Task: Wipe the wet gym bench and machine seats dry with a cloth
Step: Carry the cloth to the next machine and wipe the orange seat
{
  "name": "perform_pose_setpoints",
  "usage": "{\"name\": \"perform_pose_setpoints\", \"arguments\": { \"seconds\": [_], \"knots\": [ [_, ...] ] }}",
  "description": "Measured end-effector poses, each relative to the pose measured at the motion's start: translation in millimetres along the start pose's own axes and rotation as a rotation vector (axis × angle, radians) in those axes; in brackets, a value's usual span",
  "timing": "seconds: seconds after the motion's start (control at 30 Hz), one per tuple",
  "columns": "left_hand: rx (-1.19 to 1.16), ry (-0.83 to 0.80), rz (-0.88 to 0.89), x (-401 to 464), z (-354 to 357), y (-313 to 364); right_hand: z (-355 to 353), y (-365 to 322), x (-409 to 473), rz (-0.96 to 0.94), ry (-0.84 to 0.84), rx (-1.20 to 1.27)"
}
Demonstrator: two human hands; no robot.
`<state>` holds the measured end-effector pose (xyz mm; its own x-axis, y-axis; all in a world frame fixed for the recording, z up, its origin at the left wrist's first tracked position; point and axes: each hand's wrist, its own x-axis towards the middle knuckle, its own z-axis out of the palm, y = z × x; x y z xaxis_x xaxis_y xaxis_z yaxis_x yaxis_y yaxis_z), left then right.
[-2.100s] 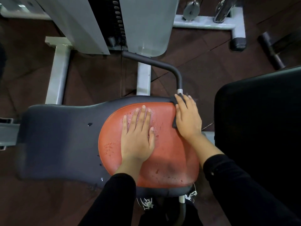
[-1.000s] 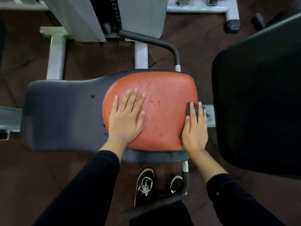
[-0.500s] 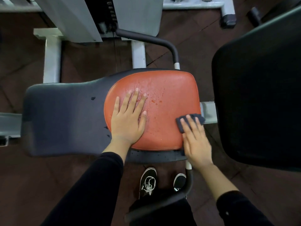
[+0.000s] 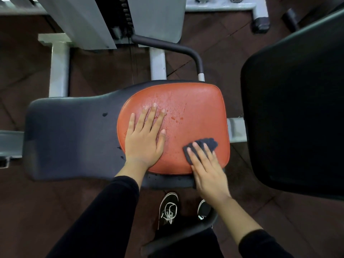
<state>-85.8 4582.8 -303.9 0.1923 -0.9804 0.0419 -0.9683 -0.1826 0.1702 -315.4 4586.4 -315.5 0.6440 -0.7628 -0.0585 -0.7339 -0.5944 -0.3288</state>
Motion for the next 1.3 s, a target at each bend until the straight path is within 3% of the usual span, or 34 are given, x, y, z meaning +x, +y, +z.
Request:
{"name": "perform_pose_setpoints", "arguments": {
  "seconds": [0.07,0.17,0.3,0.37,0.47,0.6,0.73,0.93,1.17,1.3],
  "knots": [
    [-0.003,0.001,-0.003,0,0,1,-6,26,-12,0.021,-0.01,0.015],
    [-0.006,0.004,-0.007,1,0,1,-15,45,6,0.223,-0.009,0.089],
    [0.005,0.011,-0.01,0,1,1,-13,20,54,0.378,0.061,0.075],
    [0.001,0.015,-0.008,0,1,2,-8,-3,63,0.293,0.076,0.05],
    [-0.007,0.016,-0.006,1,0,1,2,-21,44,0.006,0.034,0.01],
    [-0.015,0.007,-0.023,1,1,-1,-10,15,14,-0.222,-0.038,-0.062],
    [-0.032,-0.012,-0.069,0,0,0,-23,44,34,-0.092,-0.057,-0.002],
    [-0.11,0.007,-0.126,2,-4,0,-32,32,137,0.141,0.018,0.067],
    [-0.11,0.05,-0.376,2,-5,-15,-31,13,202,0.045,0.02,0.046],
    [-0.121,0.044,-0.382,4,-3,-13,-29,15,203,0.072,0.046,0.051]
  ]
}}
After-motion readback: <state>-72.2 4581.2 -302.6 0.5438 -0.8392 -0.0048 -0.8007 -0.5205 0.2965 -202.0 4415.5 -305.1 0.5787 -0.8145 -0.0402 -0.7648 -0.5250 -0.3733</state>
